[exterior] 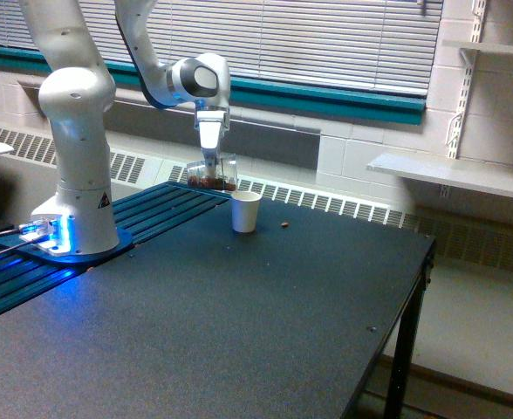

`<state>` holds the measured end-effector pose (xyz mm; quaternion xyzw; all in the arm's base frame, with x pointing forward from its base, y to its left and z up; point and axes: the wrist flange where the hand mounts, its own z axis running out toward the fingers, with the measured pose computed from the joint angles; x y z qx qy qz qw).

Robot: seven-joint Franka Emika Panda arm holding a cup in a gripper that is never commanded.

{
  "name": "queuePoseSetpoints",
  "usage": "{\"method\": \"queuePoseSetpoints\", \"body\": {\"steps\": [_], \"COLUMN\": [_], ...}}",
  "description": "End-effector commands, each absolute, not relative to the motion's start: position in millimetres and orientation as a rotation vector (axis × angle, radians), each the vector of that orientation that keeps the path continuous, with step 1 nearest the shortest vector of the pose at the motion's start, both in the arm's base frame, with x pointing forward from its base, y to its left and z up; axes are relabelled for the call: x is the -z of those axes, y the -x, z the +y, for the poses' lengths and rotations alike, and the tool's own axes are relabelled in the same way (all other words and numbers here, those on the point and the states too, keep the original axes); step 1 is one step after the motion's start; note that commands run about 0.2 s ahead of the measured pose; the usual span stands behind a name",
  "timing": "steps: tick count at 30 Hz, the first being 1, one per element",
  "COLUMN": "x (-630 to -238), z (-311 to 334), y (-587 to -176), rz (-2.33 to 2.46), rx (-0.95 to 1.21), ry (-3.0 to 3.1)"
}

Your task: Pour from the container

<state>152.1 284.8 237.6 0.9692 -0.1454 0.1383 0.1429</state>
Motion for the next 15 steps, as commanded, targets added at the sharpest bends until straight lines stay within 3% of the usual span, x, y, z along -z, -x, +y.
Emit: {"method": "queuePoseSetpoints", "body": {"steps": [1, 15], "x": [-237.2, -242.2], "z": [286.2, 301.6], "y": [-163.5, -185.0], "rz": [-0.415, -0.345], "rx": [-0.395, -0.38], "ry": [-2.802, -2.804]}}
